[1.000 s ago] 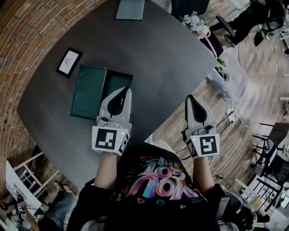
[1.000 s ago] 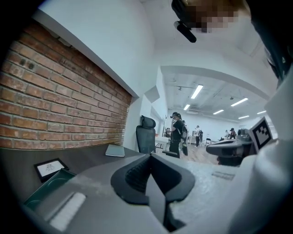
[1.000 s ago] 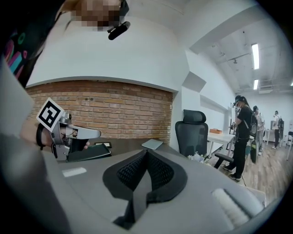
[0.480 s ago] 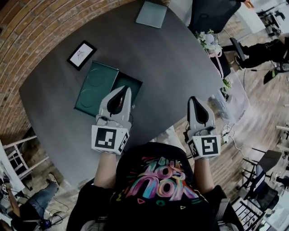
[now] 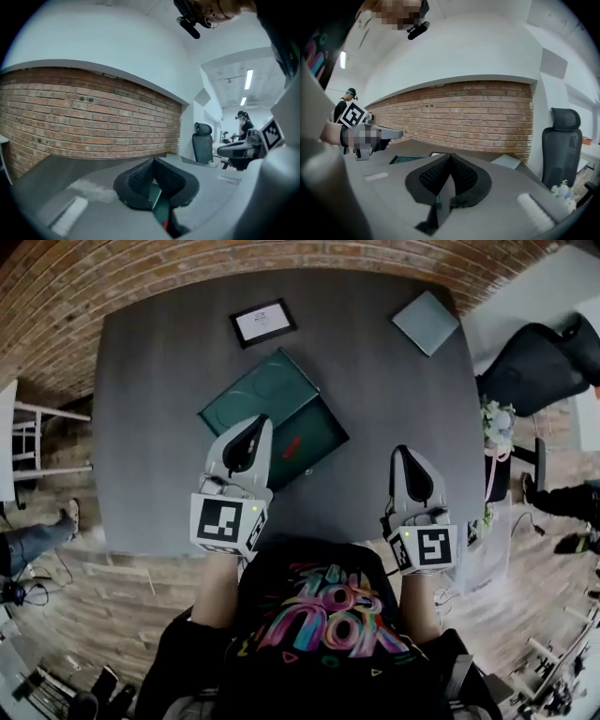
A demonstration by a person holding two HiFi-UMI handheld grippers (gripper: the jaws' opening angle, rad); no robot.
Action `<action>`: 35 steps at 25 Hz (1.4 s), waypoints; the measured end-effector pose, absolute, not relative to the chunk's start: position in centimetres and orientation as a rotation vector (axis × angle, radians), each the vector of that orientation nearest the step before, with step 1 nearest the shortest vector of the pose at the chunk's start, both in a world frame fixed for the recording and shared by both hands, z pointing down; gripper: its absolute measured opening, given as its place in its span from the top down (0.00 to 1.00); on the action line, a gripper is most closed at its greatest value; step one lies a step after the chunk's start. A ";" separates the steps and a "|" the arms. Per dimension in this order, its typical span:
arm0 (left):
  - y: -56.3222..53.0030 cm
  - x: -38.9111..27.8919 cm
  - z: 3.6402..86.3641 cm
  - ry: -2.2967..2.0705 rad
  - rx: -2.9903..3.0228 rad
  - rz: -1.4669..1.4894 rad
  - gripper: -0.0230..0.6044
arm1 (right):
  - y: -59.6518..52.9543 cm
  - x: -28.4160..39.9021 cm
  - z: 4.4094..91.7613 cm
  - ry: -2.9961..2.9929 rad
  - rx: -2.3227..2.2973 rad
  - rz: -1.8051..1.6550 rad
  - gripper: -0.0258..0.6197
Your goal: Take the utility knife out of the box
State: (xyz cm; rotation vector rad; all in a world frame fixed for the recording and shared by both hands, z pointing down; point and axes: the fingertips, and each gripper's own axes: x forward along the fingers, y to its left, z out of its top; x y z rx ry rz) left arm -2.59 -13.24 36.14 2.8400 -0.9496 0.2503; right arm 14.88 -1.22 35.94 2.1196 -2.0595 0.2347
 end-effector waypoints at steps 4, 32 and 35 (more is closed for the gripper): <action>-13.7 -5.3 36.2 -1.169 2.767 0.291 0.96 | -5.2 13.7 36.2 -2.248 1.949 0.214 0.96; -9.8 -6.3 40.9 -1.314 2.584 0.486 0.96 | -7.4 9.3 36.8 -2.542 1.590 0.235 0.96; -9.7 -6.1 41.3 -1.297 2.583 0.496 0.96 | -7.2 9.3 36.9 -2.535 1.599 0.241 0.96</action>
